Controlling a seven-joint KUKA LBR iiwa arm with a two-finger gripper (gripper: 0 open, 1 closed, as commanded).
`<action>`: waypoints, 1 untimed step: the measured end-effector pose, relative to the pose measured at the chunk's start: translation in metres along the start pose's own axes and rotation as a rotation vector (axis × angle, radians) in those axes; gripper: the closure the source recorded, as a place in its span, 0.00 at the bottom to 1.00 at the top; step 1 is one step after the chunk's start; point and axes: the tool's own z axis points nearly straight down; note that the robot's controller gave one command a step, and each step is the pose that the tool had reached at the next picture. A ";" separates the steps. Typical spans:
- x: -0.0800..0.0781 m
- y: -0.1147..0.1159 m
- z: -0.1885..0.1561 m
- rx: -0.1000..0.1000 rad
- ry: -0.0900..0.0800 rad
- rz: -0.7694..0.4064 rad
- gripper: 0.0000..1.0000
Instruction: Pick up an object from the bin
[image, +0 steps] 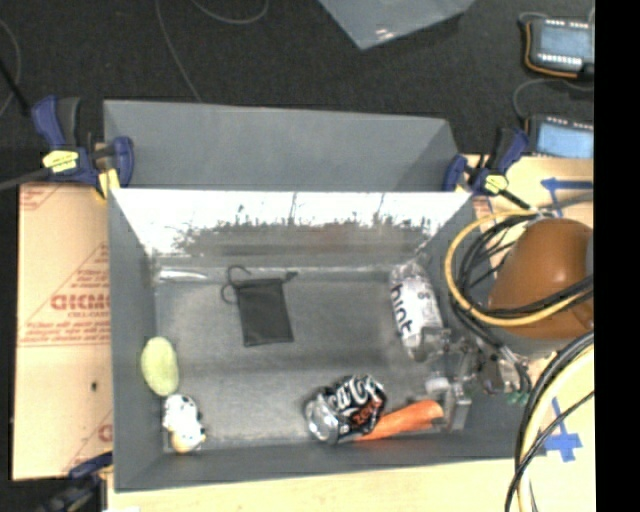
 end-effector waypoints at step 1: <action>-0.002 0.000 -0.004 0.002 -0.008 -0.004 0.00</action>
Offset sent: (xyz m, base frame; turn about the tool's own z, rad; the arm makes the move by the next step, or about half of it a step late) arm -0.0018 -0.0117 -0.0570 -0.1335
